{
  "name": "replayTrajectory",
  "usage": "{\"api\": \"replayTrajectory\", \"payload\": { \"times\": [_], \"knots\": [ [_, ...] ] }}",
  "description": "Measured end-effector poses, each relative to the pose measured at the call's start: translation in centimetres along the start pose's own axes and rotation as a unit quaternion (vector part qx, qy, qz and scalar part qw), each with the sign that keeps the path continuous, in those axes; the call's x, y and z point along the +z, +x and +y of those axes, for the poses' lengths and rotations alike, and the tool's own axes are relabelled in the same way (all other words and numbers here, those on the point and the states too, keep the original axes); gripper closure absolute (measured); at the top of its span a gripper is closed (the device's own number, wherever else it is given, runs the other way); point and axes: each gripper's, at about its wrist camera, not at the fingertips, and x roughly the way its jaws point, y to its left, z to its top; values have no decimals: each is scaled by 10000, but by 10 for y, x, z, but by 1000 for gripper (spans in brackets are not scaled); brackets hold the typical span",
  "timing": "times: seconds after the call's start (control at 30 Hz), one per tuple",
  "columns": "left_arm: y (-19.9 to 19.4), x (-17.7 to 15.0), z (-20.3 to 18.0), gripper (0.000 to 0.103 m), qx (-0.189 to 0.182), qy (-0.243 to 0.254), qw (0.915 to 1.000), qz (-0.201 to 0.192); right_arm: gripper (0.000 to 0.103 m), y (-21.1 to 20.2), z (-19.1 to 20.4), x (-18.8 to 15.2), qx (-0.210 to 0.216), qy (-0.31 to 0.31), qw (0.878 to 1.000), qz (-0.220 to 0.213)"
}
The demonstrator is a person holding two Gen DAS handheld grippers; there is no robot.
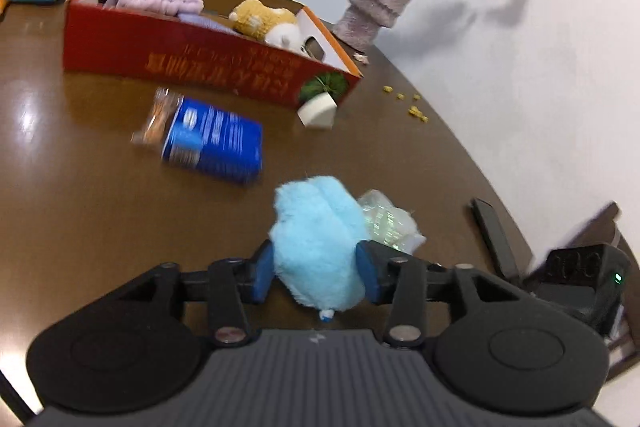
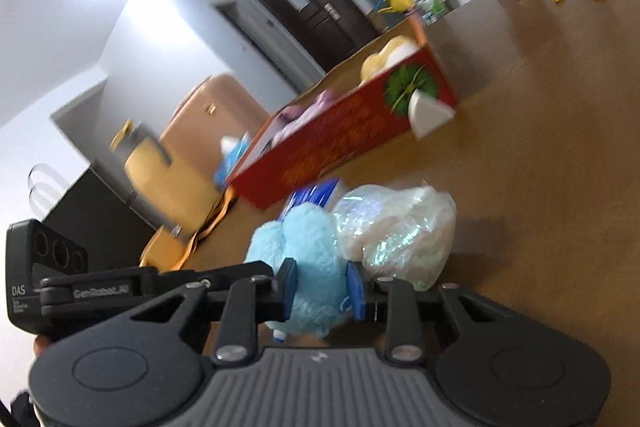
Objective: Organize soft objects
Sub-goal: 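Close both tools on the light blue plush from its sides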
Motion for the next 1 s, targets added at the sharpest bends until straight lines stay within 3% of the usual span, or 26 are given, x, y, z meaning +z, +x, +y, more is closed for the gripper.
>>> {"api": "replayTrajectory", "payload": {
  "times": [0.13, 0.2, 0.3, 0.37, 0.5, 0.67, 0.73, 0.8, 1.0],
  "knots": [
    [-19, -22, 1, 34, 437, 231, 9986, -161, 67, -5, 11, -16, 236, -125, 9996, 35],
    [-26, -26, 3, 30, 646, 238, 9970, -340, 59, -8, 19, -20, 41, -370, 9993, -77],
    [-28, -28, 11, 29, 607, 23, 9973, -404, 56, -16, 29, -20, -528, -755, 9949, -421],
    [-25, -28, 13, 29, 683, -100, 9970, -354, 56, -22, 30, -20, -571, -773, 9939, -533],
    [-18, -24, 17, 34, 624, -191, 9975, -272, 57, -32, 34, -25, -160, -676, 9959, -582],
    [-15, -25, 19, 39, 309, -262, 9988, -288, 57, -16, 34, -29, -212, -622, 9972, -358],
    [-13, -26, 25, 45, 238, -336, 9989, -239, 61, -7, 32, -29, -265, -595, 9974, -302],
    [-10, -27, 32, 57, 136, -451, 9988, -160, 70, 1, 30, -28, -272, -532, 9979, -245],
    [-13, -24, 44, 61, -38, -660, 9973, -318, 77, 16, 35, -28, -278, -506, 9983, -19]
  ]
}}
